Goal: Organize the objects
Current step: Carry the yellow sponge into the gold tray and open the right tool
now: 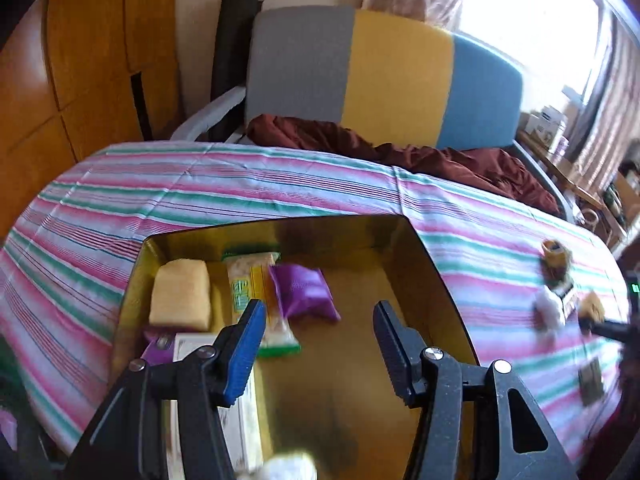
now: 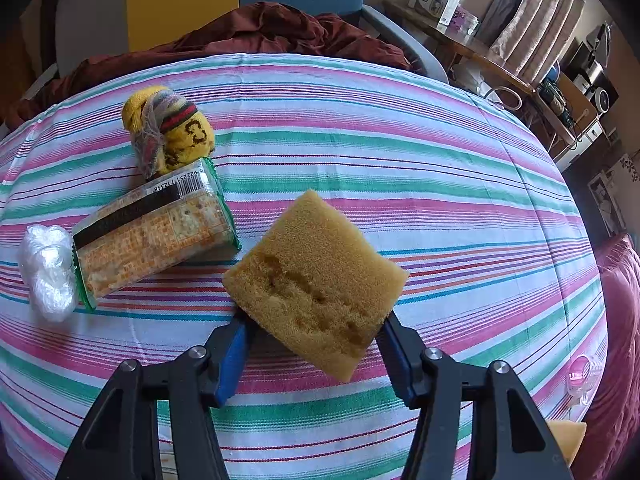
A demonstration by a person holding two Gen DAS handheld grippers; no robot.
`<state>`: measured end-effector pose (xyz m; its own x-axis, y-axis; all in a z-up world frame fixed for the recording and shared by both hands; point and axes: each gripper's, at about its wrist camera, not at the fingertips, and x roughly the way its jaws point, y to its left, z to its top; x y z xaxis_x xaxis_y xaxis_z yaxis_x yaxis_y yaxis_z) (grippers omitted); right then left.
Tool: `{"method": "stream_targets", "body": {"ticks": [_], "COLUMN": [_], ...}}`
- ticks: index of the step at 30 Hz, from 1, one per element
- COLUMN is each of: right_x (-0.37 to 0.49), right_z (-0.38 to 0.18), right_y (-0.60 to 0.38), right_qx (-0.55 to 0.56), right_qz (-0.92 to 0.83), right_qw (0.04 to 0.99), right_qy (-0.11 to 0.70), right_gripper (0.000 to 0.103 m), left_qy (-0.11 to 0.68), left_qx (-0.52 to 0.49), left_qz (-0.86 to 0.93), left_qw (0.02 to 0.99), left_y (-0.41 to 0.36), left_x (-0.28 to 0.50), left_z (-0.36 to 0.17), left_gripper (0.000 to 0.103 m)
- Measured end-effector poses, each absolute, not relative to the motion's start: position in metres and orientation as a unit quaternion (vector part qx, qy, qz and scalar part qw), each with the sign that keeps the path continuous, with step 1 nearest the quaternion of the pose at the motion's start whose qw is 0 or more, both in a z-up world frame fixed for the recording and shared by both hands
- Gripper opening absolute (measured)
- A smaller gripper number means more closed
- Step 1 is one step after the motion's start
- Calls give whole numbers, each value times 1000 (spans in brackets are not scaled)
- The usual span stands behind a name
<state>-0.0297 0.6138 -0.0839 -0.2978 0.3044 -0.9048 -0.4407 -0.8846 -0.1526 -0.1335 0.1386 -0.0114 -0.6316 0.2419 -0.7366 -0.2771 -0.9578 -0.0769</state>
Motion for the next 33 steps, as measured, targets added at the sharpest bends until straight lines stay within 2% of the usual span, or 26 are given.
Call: {"method": "stream_targets", "body": {"ticks": [10,17,33], "right_x": [-28,-15,-43], "right_z": [-80,-44,11], "right_y": [610,601,433], "right_qx": [-543,-504,-468], "right_qz": [799,819,874], "right_qw": [250,254,73], "right_qy": [60,106,107], "right_gripper": [58,57,57], "left_qy": [44,33,18], "left_qx": [-373,-373,-357], "left_qz": [917,918,927], "left_qw": [135,129,117], "left_y": [113,95,71], "left_x": [-55,-41,-25], "left_z": [2,-2,3], "left_gripper": [62,65,66]}}
